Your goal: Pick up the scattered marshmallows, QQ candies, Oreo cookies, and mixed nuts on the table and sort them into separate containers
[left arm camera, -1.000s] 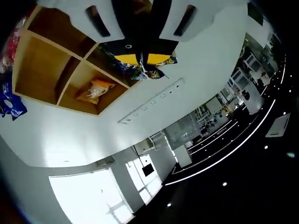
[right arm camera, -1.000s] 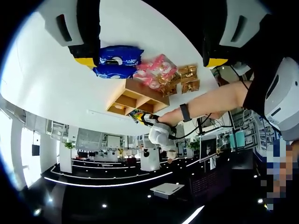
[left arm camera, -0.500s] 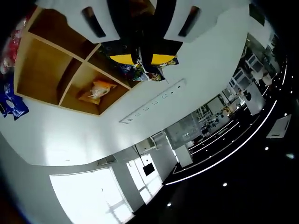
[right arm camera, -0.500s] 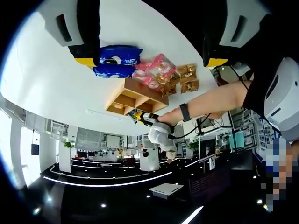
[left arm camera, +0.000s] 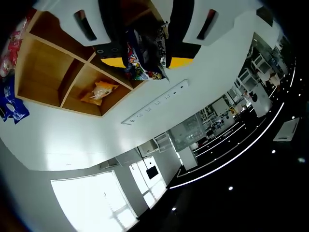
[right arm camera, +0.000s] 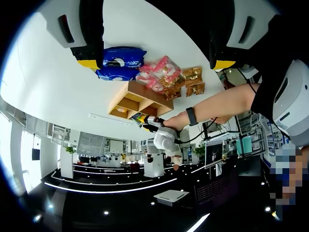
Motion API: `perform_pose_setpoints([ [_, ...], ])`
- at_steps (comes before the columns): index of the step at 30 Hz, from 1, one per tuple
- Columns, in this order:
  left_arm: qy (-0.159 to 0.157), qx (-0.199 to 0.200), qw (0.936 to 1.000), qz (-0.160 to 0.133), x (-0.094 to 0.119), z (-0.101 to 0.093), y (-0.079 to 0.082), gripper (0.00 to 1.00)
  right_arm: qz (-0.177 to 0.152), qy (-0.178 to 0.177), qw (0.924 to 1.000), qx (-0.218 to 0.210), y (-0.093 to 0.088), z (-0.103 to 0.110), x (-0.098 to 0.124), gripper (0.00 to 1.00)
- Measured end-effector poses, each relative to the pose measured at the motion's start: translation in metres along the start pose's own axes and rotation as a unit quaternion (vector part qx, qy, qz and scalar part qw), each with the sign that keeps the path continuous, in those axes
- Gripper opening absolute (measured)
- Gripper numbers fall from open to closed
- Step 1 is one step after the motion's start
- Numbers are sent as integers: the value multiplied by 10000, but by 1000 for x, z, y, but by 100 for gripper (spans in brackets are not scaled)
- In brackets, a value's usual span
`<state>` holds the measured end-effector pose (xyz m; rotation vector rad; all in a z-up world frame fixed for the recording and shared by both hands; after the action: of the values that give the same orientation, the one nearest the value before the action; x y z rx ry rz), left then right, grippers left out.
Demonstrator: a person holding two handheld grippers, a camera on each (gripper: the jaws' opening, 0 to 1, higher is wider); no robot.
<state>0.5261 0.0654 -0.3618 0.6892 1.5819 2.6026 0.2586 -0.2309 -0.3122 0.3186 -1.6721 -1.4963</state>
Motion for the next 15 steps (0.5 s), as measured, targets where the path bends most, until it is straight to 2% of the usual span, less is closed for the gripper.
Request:
perform_pose_setpoints([
  [2,9,60,10000,-45,5,0,1,41,3,6,10000,3,0,0,-1,86],
  [5,19,208,9997,-135,0,4,3,50,-3,15,10000,5,0,1,-1,86],
  [10,-36,544,9981,-277,-3,11,7,58,-5,0,10000,5,0,0,0,86],
  [15,-66,707,9967,-385,10,8,9,65,-16,-11,10000,7,1,1,1,86],
])
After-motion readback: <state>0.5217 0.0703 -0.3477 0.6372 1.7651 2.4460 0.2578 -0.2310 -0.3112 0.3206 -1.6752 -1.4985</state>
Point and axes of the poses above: the point that each gripper's makers call its tool centre point, and the gripper's own axes: x roughly backward along the fingers, z roughly to its left, y roughly out of its top, the point moved 10 cm from there along x, roughly backward along the fingers, and after that the axes turned 2 degrees about y, right-handed, at the moved point
